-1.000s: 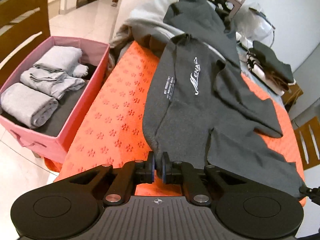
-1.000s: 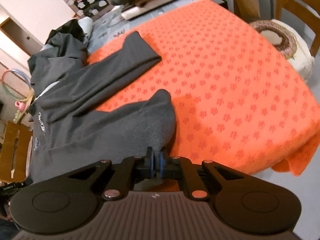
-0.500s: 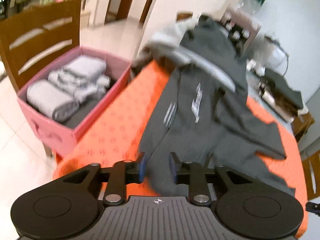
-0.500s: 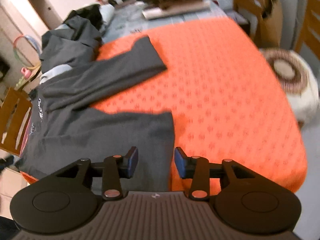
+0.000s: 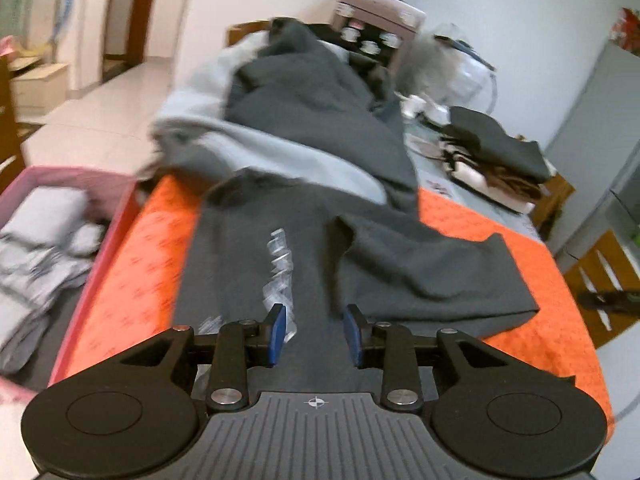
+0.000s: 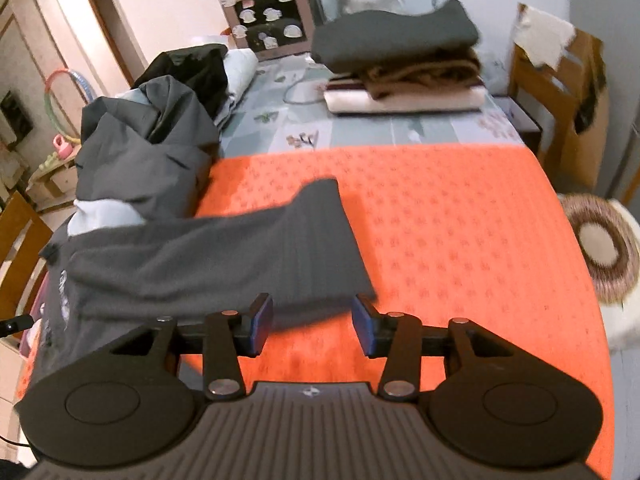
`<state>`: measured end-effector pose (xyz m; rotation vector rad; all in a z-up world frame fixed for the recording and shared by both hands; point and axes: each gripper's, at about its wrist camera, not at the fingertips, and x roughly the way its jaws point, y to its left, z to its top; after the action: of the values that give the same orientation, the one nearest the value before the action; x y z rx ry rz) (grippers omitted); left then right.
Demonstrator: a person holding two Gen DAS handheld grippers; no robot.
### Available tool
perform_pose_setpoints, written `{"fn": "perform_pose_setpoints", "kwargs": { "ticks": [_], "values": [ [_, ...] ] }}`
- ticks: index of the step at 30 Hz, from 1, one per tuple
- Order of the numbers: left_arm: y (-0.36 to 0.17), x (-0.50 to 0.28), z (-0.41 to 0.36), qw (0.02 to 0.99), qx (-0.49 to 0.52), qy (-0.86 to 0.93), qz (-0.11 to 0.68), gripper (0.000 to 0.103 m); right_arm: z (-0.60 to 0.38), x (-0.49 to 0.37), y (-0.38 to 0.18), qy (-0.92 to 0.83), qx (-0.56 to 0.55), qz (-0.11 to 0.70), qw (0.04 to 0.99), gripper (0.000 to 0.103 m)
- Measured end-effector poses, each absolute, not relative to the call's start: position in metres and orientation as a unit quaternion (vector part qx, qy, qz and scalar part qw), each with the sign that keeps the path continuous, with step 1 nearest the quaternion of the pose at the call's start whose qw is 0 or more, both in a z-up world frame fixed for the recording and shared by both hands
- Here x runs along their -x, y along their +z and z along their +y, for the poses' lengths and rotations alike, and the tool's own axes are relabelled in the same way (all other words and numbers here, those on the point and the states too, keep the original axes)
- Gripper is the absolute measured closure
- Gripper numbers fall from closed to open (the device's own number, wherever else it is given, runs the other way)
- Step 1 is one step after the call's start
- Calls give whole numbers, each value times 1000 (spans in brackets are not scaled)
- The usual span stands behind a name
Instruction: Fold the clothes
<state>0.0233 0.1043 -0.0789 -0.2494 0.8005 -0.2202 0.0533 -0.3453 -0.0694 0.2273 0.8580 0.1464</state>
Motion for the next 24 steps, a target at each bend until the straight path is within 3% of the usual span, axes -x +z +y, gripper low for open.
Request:
{"fn": "perform_pose_setpoints", "kwargs": {
  "ticks": [14, 16, 17, 18, 24],
  "values": [
    [-110, -92, 57, 892, 84, -98, 432, 68, -354, -200, -133, 129, -87, 467, 870, 46],
    [-114, -95, 55, 891, 88, -85, 437, 74, -351, -208, -141, 144, -88, 474, 864, 55],
    [-115, -97, 54, 890, 86, -77, 440, 77, -349, -210, -144, 146, -85, 477, 862, 87],
    [-117, -97, 53, 889, 83, -69, 444, 78, -349, -212, -146, 145, -83, 479, 862, 94],
    [-122, -99, 56, 884, 94, -40, 455, 81, -372, -212, -149, 120, -136, 468, 865, 92]
  ]
}}
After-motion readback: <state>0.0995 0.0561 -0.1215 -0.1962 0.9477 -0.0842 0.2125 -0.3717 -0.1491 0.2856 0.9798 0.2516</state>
